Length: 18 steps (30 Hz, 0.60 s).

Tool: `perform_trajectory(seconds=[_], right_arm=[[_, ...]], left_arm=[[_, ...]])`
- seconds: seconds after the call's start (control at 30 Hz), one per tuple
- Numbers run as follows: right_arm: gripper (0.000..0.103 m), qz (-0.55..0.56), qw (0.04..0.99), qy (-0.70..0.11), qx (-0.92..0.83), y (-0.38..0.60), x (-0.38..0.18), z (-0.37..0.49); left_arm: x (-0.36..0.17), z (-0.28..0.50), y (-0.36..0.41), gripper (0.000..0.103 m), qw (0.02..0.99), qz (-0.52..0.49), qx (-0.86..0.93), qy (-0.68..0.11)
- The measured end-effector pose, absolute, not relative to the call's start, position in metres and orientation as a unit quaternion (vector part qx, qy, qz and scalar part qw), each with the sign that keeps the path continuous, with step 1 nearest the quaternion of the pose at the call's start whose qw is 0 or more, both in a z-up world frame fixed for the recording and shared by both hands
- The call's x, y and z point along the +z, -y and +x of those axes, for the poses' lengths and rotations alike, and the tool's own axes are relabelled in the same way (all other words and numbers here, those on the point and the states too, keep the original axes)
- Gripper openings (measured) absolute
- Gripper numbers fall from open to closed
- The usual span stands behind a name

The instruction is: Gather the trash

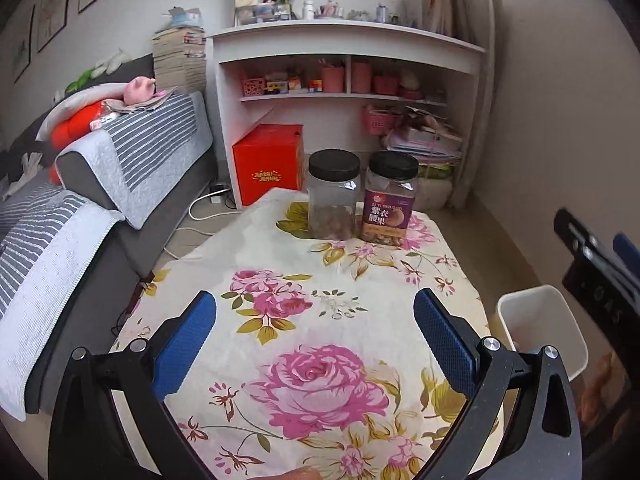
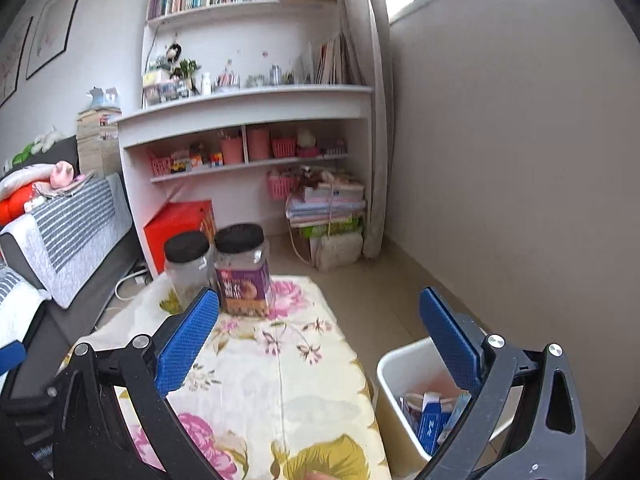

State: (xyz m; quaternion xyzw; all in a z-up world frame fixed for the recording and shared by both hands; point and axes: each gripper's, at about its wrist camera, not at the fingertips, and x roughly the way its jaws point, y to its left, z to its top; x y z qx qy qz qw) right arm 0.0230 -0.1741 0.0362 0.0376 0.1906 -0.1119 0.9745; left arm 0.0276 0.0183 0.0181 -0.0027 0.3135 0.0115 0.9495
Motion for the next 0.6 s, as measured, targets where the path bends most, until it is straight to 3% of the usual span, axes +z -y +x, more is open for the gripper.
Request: perform_trajectory(seconds=[0.23, 0.6], right_arm=[[0.096, 0.035, 0.971, -0.216, -0.100, 0.179, 0.020, 0.032], [0.096, 0.030, 0.962, -0.256, -0.088, 0.182, 0.002, 0.040]], left_arm=[[0.005, 0.039, -0.018, 0.096, 0.934, -0.029, 0.016, -0.355], [0.003, 0.042, -0.016, 0.096, 0.939, -0.019, 0.049, -0.341]])
